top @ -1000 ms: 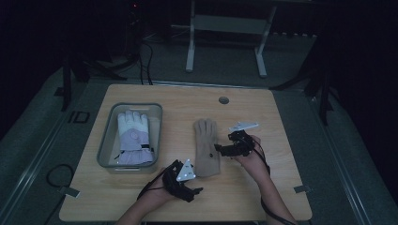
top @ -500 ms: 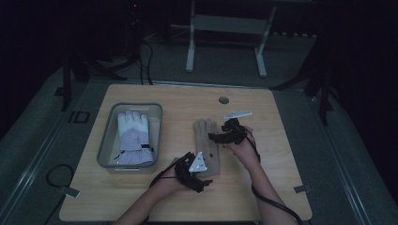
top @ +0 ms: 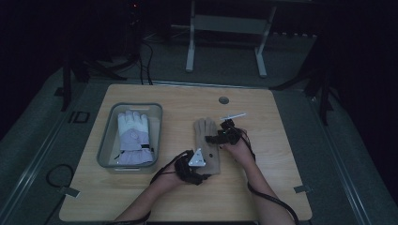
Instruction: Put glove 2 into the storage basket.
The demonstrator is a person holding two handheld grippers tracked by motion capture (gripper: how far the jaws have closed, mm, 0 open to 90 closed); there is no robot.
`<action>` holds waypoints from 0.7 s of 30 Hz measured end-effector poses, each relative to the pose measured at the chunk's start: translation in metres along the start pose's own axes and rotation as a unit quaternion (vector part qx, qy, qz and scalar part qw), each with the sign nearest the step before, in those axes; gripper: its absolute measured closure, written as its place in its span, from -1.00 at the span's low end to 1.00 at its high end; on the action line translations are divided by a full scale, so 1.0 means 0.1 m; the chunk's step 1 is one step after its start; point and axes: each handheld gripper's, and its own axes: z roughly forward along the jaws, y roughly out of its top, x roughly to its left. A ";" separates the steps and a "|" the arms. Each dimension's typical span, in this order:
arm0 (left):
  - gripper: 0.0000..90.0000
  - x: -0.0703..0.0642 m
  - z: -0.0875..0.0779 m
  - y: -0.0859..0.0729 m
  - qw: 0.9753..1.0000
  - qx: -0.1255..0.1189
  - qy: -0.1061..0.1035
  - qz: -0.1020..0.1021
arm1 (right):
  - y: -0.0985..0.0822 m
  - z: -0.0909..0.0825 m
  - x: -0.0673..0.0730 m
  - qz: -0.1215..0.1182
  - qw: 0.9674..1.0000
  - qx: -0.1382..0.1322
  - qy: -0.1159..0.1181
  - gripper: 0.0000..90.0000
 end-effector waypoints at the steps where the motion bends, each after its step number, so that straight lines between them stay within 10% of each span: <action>1: -0.07 -0.01 0.01 0.01 1.000 0.005 0.003 0.003 | -0.02 0.00 0.00 0.001 1.000 -0.002 0.013 -0.15; 7: -0.01 -0.03 0.03 0.01 1.000 0.010 0.011 0.008 | -0.05 0.00 0.05 -0.011 0.999 0.003 0.035 0.25; 9: 0.00 -0.03 0.03 0.02 1.000 0.014 0.010 0.007 | -0.05 -0.01 0.15 -0.052 0.998 0.002 0.021 0.44; 10: 0.00 -0.04 0.03 0.04 1.000 0.021 0.012 0.009 | -0.06 -0.01 0.27 -0.106 0.994 -0.003 -0.005 0.51; 16: 0.00 -0.04 0.02 0.04 1.000 0.026 0.007 0.012 | -0.06 -0.03 0.50 -0.193 0.979 -0.006 -0.059 0.60; 18: -0.02 -0.04 0.02 0.04 1.000 0.026 0.002 0.012 | -0.06 -0.03 0.54 -0.207 0.976 -0.006 -0.070 0.61; 21: -0.15 -0.03 0.01 0.04 1.000 0.027 -0.004 0.011 | -0.06 -0.04 0.52 -0.192 0.979 -0.006 -0.063 0.61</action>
